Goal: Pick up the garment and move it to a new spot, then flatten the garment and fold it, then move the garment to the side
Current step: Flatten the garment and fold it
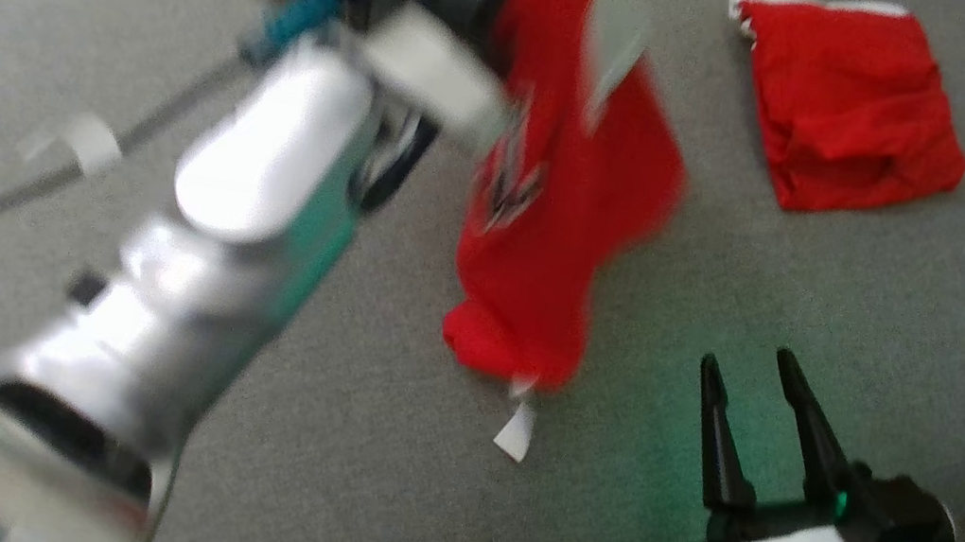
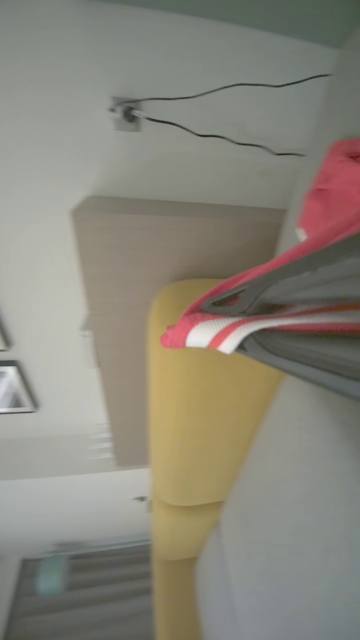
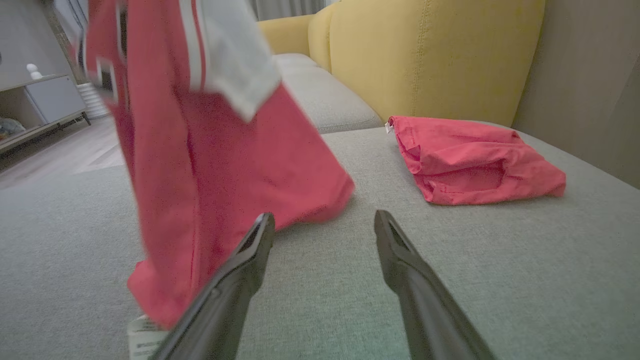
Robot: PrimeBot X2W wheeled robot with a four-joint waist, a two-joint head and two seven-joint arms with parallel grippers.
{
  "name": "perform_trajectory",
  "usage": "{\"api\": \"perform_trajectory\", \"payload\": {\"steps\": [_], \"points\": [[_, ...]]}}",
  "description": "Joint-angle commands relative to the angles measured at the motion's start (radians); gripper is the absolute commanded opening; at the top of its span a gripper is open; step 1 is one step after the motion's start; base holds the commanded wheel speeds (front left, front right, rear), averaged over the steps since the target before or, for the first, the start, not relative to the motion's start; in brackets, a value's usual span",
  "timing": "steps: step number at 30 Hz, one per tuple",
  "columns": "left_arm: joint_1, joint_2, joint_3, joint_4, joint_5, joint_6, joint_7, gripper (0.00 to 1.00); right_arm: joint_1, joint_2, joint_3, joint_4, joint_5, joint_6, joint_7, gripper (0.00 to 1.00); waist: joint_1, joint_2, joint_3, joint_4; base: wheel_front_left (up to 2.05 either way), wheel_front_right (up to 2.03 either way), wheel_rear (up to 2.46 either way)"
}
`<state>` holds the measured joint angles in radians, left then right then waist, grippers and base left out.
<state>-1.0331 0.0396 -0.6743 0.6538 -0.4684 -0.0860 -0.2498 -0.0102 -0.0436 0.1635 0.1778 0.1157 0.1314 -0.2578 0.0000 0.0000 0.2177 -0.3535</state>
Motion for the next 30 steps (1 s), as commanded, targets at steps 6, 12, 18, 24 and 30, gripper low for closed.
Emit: {"api": "perform_trajectory", "payload": {"steps": [6, 12, 18, 24, 30], "points": [[-0.146, 0.011, 0.125, -0.193, -0.099, 0.077, -0.012, 0.0, 0.047, -0.007, -0.009, -0.023, -0.001, -0.001, -0.004, 1.0, 0.0, 0.0, -0.111, 0.059, 0.0, 0.0, 0.0], [0.109, 0.038, 0.216, -0.247, -0.187, 0.142, -0.012, 0.0, 0.08, -0.007, -0.033, -0.036, 0.003, -0.001, -0.004, 1.0, 0.0, 0.0, -0.131, 0.14, 0.0, 0.0, 0.0], [0.601, 0.078, 0.342, -0.276, -0.233, 0.193, -0.012, 0.0, 0.091, -0.007, -0.056, -0.042, -0.005, -0.001, -0.004, 1.0, 0.0, 0.0, -0.116, 0.206, 0.0, 0.0, 0.0], [0.879, 0.055, 0.446, -0.246, -0.235, 0.176, -0.012, 1.0, 0.098, -0.007, -0.068, -0.041, -0.021, -0.001, -0.004, 1.0, 0.0, 0.0, -0.113, 0.256, 0.0, 0.0, 0.0], [0.787, 0.163, 0.408, -0.348, -0.098, 0.107, 0.013, 1.0, 0.093, -0.007, -0.056, -0.039, -0.032, -0.001, -0.004, 1.0, 0.0, 0.0, -0.091, 0.284, 0.0, 0.0, 0.0]]}}
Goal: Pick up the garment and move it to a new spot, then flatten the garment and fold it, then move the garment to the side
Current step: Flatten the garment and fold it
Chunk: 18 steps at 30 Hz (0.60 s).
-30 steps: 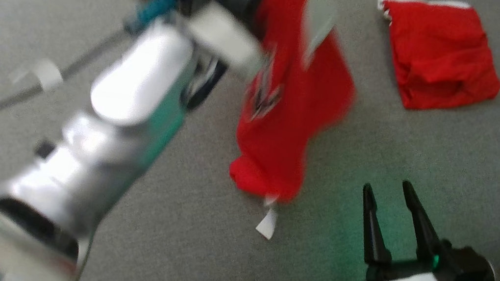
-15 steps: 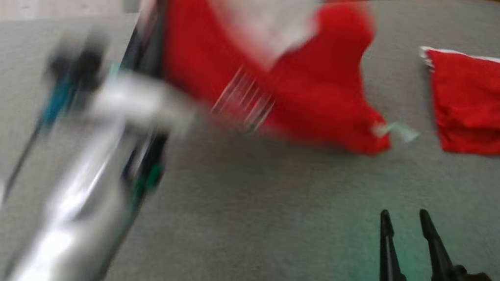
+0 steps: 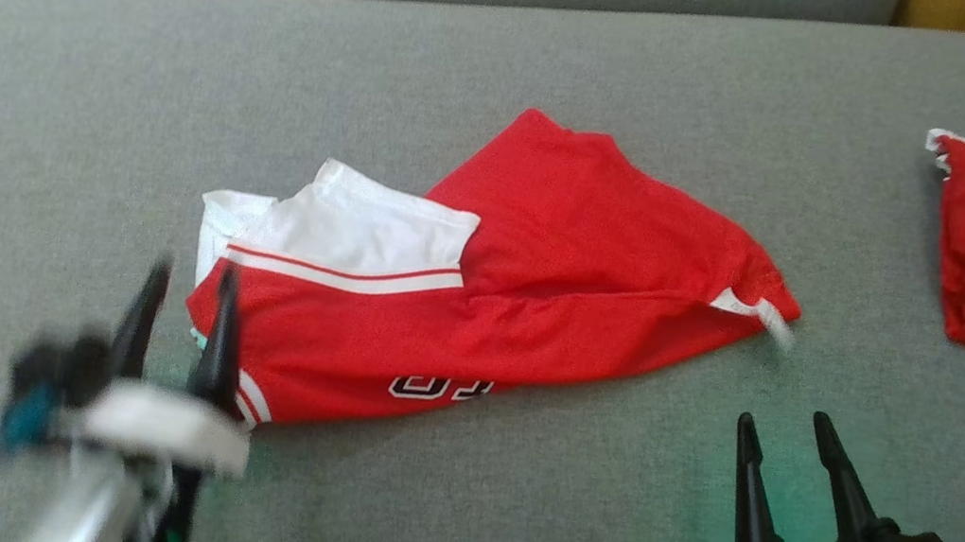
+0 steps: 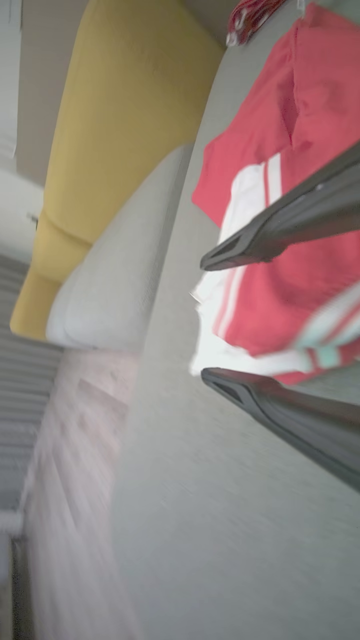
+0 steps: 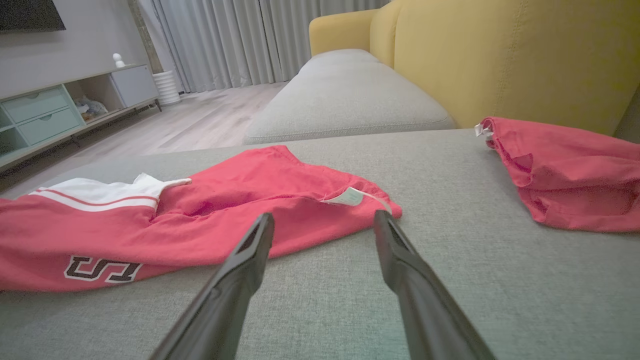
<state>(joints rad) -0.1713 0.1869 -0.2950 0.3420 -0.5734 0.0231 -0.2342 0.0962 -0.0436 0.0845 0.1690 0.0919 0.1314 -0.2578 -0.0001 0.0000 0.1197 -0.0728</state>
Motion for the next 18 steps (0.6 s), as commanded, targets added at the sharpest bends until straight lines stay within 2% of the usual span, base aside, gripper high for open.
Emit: {"api": "perform_trajectory", "payload": {"steps": [1, 5, 10, 14, 18], "points": [[-0.116, 0.041, 0.01, -0.05, 0.025, -0.023, 0.026, 1.0, -0.018, -0.007, 0.027, -0.03, -0.009, -0.001, -0.004, 1.0, 0.0001, 0.0, 0.015, 0.003, 0.0, 0.0, 0.0], [-0.32, 0.125, -0.065, -0.065, 0.088, -0.089, 0.202, 1.0, -0.046, -0.007, 0.05, -0.028, -0.016, -0.001, -0.004, 1.0, 0.0001, 0.0, 0.064, -0.011, 0.0, 0.0, 0.0], [-0.554, 0.178, -0.169, 0.037, 0.096, -0.143, 0.445, 1.0, -0.094, -0.007, 0.083, -0.023, -0.02, -0.001, -0.004, 1.0, 0.0001, 0.0, 0.139, -0.054, 0.0, 0.0, 0.0], [-0.669, 0.229, -0.268, 0.131, 0.054, -0.153, 0.619, 1.0, -0.127, -0.007, 0.101, -0.018, -0.01, -0.001, -0.004, 1.0, 0.0001, 0.0, 0.19, -0.1, 0.0, 0.0, 0.0], [-0.715, 0.279, -0.341, 0.169, 0.006, -0.153, 0.707, 1.0, -0.14, -0.007, 0.11, -0.017, -0.001, -0.001, -0.004, 1.0, 0.0001, 0.0, 0.214, -0.126, 0.0, 0.0, 0.0]]}}
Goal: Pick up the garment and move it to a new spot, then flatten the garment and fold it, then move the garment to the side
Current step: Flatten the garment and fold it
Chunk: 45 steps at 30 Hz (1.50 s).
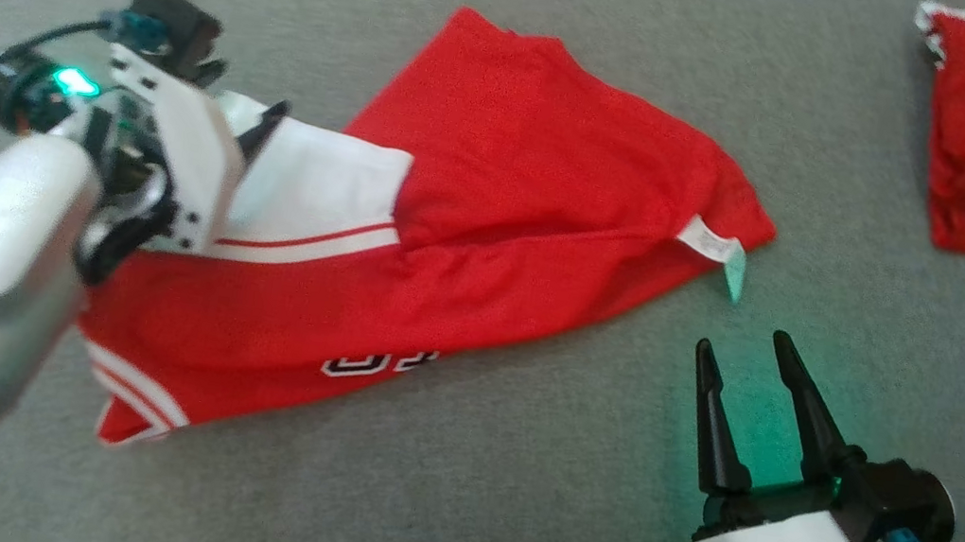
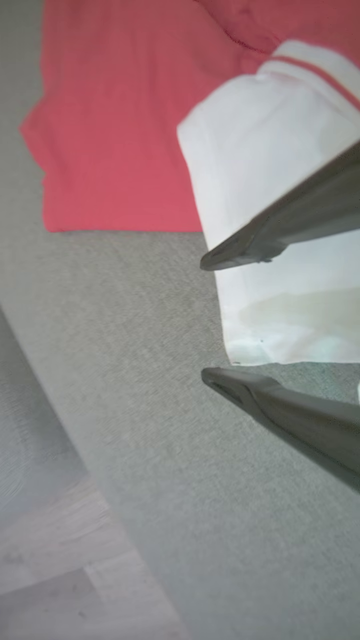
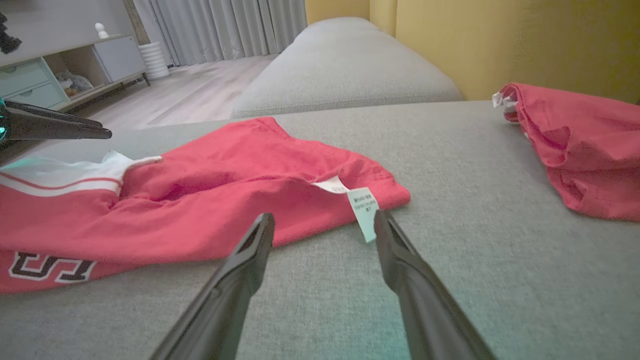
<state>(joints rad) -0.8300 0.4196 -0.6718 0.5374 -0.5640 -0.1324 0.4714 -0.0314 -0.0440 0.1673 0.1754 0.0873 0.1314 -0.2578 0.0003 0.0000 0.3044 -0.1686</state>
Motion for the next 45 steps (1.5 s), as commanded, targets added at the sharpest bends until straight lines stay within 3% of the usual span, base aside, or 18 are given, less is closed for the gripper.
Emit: {"api": "perform_trajectory", "payload": {"steps": [1, 7, 12, 13, 14, 15, 19, 27, 33, 37, 41, 45], "points": [[-0.066, 0.064, 0.018, -0.017, -0.022, 0.002, 0.023, 1.0, -0.015, -0.006, 0.028, -0.024, 0.006, -0.001, -0.004, 1.0, -0.0003, 0.0, 0.036, -0.037, 0.0, 0.0, 0.0], [-0.091, 0.147, -0.044, 0.037, -0.086, 0.002, 0.073, 1.0, -0.031, -0.006, 0.04, -0.024, 0.02, -0.001, -0.004, 1.0, -0.0003, 0.0, 0.064, -0.066, 0.0, 0.0, 0.0], [-0.09, 0.167, -0.076, 0.057, -0.153, 0.002, 0.105, 1.0, -0.037, -0.006, 0.04, -0.023, 0.024, -0.001, -0.004, 1.0, -0.0003, 0.0, 0.068, -0.075, 0.0, 0.0, 0.0], [-0.089, 0.169, -0.084, 0.052, -0.172, 0.002, 0.114, 0.9, -0.037, -0.006, 0.039, -0.022, 0.024, -0.001, -0.004, 1.0, -0.0003, 0.0, 0.068, -0.076, 0.0, 0.0, 0.0], [-0.089, 0.172, -0.094, 0.045, -0.19, 0.002, 0.122, 0.4, -0.036, -0.006, 0.038, -0.022, 0.024, -0.001, -0.004, 1.0, -0.0003, 0.0, 0.068, -0.076, 0.0, 0.0, 0.0], [-0.088, 0.175, -0.105, 0.036, -0.211, 0.002, 0.133, 0.0, -0.037, -0.006, 0.037, -0.022, 0.025, -0.001, -0.004, 1.0, -0.0003, 0.0, 0.069, -0.076, 0.0, 0.0, 0.0], [-0.102, 0.196, -0.137, -0.001, -0.266, 0.002, 0.147, 0.0, -0.041, -0.006, 0.034, -0.024, 0.024, -0.001, -0.004, 1.0, -0.0003, 0.0, 0.067, -0.07, 0.0, 0.0, 0.0], [-0.166, 0.208, -0.16, -0.078, -0.255, 0.002, -0.021, 0.0, -0.043, -0.006, -0.017, 0.0, 0.014, -0.001, -0.004, 1.0, -0.0003, 0.0, 0.019, -0.02, 0.0, 0.0, 0.0], [-0.193, 0.224, -0.176, -0.167, -0.242, 0.002, -0.118, 0.0, -0.092, -0.01, -0.096, 0.083, 0.017, -0.001, -0.004, 1.0, -0.0003, 0.0, -0.014, 0.04, 0.0, 0.0, 0.0], [-0.205, 0.237, -0.182, -0.239, -0.232, 0.002, -0.143, 0.0, -0.194, -0.059, -0.145, 0.234, 0.0, -0.001, -0.004, 1.0, -0.0003, 0.0, -0.015, 0.084, 0.0, 0.0, 0.0], [-0.212, 0.238, -0.185, -0.295, -0.223, 0.008, -0.145, 0.0, -0.316, -0.127, -0.119, 0.415, -0.006, -0.001, 0.012, 1.0, -0.0003, 0.0, -0.004, 0.115, 0.0, 0.0, 0.0], [-0.218, 0.237, -0.185, -0.328, -0.219, 0.014, -0.145, 0.0, -0.399, -0.166, -0.08, 0.499, 0.008, -0.001, 0.042, 1.0, -0.0003, 0.0, 0.009, 0.134, 0.0, 0.0, 0.0]]}}
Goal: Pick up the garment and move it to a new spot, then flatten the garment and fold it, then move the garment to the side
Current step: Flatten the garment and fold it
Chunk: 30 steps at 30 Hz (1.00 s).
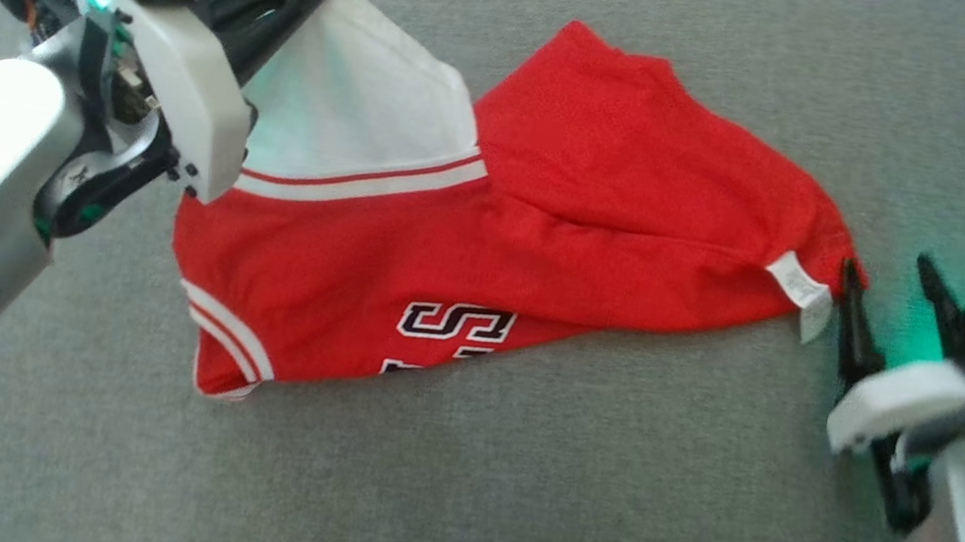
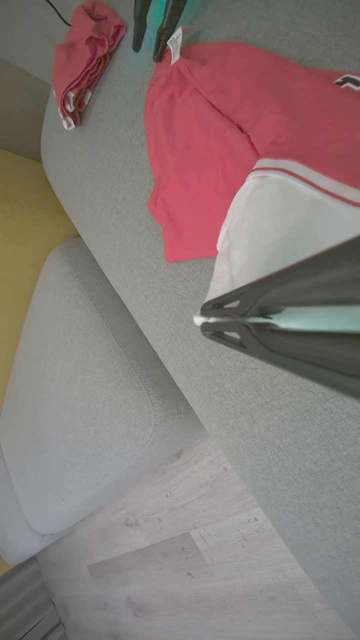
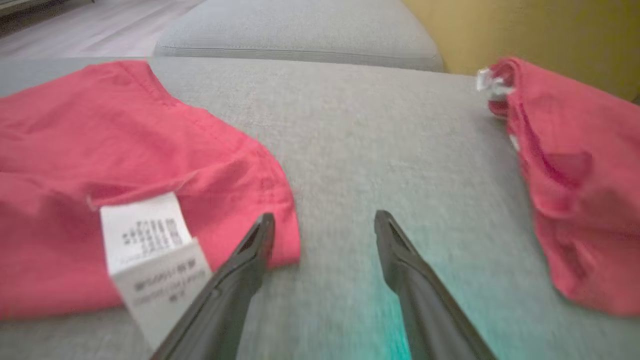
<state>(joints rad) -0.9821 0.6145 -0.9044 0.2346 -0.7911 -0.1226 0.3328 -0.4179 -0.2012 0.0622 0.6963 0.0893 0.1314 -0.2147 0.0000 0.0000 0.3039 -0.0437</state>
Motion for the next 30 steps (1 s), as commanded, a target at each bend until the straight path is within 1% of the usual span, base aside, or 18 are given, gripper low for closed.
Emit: {"api": "perform_trajectory", "payload": {"steps": [1, 4, 9, 10, 11, 12, 13, 17, 22, 27, 30], "points": [[-0.067, 0.042, 0.048, -0.035, 0.009, 0.006, -0.006, 0.0, -0.035, -0.019, 0.039, -0.001, 0.017, -0.001, 0.005, 1.0, 0.0, 0.0, 0.014, 0.015, 0.0, 0.0, 0.0], [-0.069, 0.043, 0.046, -0.057, 0.013, 0.01, -0.007, 0.0, -0.086, -0.048, 0.084, 0.051, 0.05, -0.001, 0.012, 1.0, 0.0, 0.0, 0.023, 0.03, 0.0, 0.0, 0.0], [-0.064, 0.049, 0.045, -0.08, 0.015, 0.017, -0.011, 0.0, -0.123, -0.074, 0.164, 0.127, 0.1, -0.001, 0.053, 1.0, 0.0, 0.0, 0.025, 0.049, 0.0, 0.0, 0.0], [-0.063, 0.05, 0.045, -0.083, 0.015, 0.019, -0.011, 0.0, -0.126, -0.077, 0.178, 0.136, 0.111, -0.001, 0.056, 0.89, 0.0, 0.0, 0.024, 0.052, 0.0, 0.0, 0.0], [-0.061, 0.051, 0.045, -0.085, 0.014, 0.02, -0.012, 0.0, -0.127, -0.079, 0.192, 0.143, 0.124, -0.001, 0.057, 0.57, 0.0, 0.0, 0.022, 0.054, 0.0, 0.0, 0.0], [-0.058, 0.052, 0.045, -0.087, 0.013, 0.022, -0.013, 0.0, -0.128, -0.081, 0.205, 0.148, 0.137, -0.001, 0.056, 0.19, 0.0, 0.0, 0.018, 0.056, 0.0, 0.0, 0.0], [-0.055, 0.053, 0.045, -0.088, 0.012, 0.024, -0.015, 0.0, -0.128, -0.085, 0.216, 0.153, 0.148, -0.001, 0.054, 0.0, 0.0, 0.0, 0.013, 0.057, 0.0, 0.0, 0.0], [-0.039, 0.06, 0.05, -0.092, 0.016, 0.035, -0.042, 0.0, -0.122, -0.1, 0.231, 0.161, 0.203, -0.001, 0.043, 0.0, 0.0, 0.0, -0.019, 0.061, 0.0, 0.0, 0.0], [-0.014, 0.072, 0.064, -0.112, 0.034, 0.043, -0.121, 0.0, -0.109, -0.14, 0.22, 0.103, 0.253, -0.001, 0.004, 0.0, 0.0, 0.0, -0.088, 0.056, 0.0, 0.0, 0.0], [0.008, 0.1, 0.085, -0.147, 0.06, 0.045, -0.218, 0.0, -0.087, -0.204, 0.173, -0.058, 0.32, -0.001, -0.006, 0.0, 0.0, 0.0, -0.19, 0.043, 0.0, 0.0, 0.0], [0.018, 0.122, 0.103, -0.177, 0.067, 0.052, -0.261, 0.0, -0.058, -0.25, 0.129, -0.204, 0.36, -0.001, 0.038, 0.0, 0.0, 0.0, -0.252, 0.038, 0.0, 0.0, 0.0]]}}
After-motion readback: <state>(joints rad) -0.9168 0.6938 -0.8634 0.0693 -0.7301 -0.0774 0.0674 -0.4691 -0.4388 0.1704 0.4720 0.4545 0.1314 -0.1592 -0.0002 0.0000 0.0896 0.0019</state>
